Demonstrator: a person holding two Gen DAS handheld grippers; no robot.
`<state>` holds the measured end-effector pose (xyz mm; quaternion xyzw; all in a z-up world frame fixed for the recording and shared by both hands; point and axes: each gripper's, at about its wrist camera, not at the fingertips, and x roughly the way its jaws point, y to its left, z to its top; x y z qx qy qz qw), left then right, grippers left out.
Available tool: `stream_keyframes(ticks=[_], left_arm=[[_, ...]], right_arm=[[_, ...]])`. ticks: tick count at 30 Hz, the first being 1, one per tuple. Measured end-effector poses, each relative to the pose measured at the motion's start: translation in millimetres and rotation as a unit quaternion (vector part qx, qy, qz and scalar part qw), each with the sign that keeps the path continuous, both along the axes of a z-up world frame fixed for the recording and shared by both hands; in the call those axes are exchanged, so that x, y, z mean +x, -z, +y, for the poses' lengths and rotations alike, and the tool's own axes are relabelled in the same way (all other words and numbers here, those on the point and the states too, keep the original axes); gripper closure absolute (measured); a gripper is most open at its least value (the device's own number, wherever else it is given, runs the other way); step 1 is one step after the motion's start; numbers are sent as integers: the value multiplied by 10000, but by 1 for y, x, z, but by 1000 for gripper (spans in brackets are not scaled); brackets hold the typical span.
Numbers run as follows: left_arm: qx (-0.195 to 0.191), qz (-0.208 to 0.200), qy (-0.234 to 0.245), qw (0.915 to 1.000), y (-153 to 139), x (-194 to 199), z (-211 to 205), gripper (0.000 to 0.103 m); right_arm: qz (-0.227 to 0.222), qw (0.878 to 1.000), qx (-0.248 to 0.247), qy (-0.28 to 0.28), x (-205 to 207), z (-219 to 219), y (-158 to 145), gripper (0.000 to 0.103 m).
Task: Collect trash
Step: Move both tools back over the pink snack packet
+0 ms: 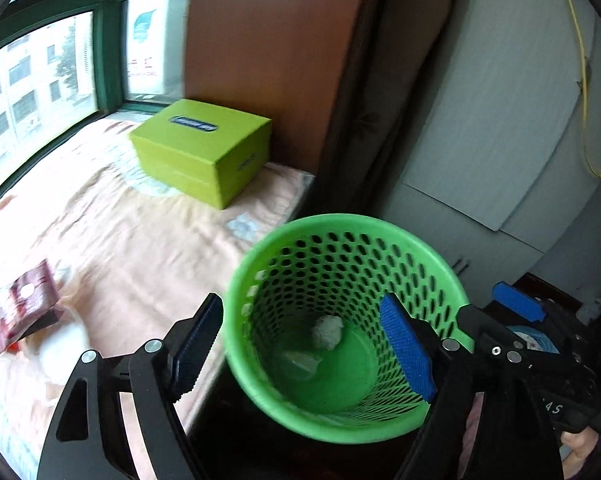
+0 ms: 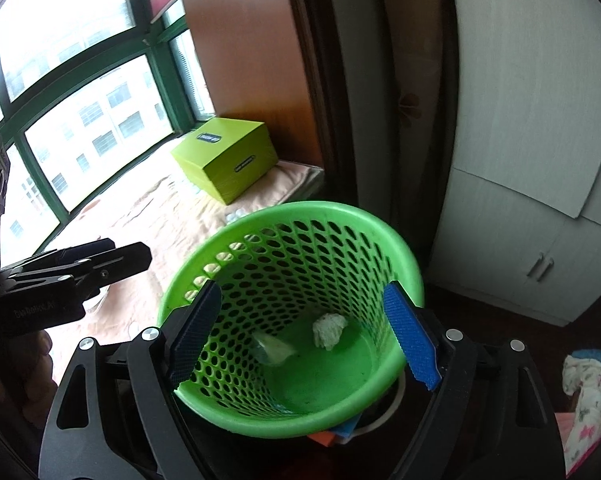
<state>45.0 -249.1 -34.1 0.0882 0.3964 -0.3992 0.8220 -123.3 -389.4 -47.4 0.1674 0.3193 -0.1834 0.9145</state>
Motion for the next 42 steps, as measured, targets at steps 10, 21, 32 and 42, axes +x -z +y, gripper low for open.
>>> stream_keyframes(ticks=[10, 21, 32, 42], left_arm=[[48, 5, -946, 9955, 6, 29, 82, 25], [50, 12, -2128, 9771, 8, 81, 181, 25], [176, 262, -2753, 9609, 29, 119, 263, 26], [60, 327, -2690, 9626, 36, 150, 273, 29]], right_arm=[[36, 9978, -67, -651, 38, 41, -4, 18], [86, 9909, -105, -1342, 85, 93, -6, 17], [227, 9823, -143, -1853, 123, 140, 0, 16], [360, 9746, -187, -2202, 151, 171, 8, 16]])
